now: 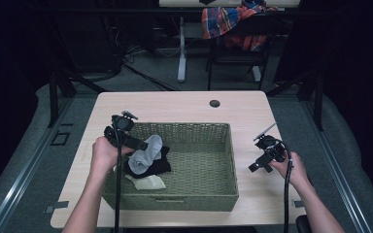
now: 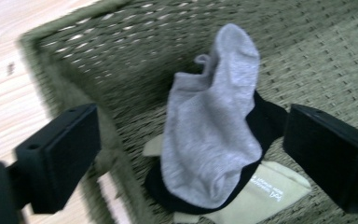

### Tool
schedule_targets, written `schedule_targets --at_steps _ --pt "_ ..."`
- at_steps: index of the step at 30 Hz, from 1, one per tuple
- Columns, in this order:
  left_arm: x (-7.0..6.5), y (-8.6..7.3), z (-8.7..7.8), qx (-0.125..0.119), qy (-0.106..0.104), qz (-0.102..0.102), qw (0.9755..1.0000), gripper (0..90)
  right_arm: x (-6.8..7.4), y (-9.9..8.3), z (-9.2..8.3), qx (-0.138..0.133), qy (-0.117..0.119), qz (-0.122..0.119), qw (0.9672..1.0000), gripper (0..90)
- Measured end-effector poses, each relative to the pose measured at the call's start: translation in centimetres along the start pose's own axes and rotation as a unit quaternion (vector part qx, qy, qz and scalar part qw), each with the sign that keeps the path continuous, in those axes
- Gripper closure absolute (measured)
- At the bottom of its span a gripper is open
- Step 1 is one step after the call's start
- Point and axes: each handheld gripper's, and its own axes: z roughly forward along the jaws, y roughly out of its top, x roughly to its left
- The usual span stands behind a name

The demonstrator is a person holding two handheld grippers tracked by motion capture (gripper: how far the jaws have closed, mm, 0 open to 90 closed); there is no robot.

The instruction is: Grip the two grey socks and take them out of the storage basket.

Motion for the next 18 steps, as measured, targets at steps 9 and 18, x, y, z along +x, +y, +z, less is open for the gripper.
schedule_targets --at_steps 9,18 --pt "-0.8 0.7 1.9 0.022 -0.012 0.023 0.9994 35.3 0.1 -0.2 0.2 -0.015 0.003 0.012 0.9998 9.0" --pt "-0.9 0.5 3.4 0.041 -0.009 0.038 0.9984 59.1 0.1 -0.1 0.2 -0.006 -0.003 0.004 1.0000 9.1"
